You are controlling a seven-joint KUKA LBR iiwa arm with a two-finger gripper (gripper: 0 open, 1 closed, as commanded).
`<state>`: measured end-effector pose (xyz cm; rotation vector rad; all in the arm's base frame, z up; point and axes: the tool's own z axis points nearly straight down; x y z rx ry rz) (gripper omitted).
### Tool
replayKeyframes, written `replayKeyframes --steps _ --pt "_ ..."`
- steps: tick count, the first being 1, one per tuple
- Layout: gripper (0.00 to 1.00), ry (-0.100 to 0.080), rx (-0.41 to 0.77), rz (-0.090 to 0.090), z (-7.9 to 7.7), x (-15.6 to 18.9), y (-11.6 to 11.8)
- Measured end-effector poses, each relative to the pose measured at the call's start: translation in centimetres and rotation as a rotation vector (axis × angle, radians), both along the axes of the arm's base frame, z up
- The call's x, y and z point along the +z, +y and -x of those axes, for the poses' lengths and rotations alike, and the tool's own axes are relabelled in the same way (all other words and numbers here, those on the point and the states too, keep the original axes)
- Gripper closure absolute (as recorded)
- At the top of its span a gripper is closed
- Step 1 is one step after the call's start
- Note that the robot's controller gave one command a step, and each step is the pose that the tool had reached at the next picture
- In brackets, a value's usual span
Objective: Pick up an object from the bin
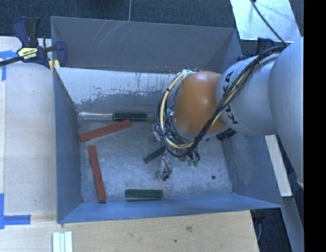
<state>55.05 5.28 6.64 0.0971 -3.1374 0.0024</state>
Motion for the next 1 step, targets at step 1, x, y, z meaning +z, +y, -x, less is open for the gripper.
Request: replayKeyframes --steps 1 --pt "1.00 -0.008 -0.001 -0.003 -0.21 0.50 0.21"
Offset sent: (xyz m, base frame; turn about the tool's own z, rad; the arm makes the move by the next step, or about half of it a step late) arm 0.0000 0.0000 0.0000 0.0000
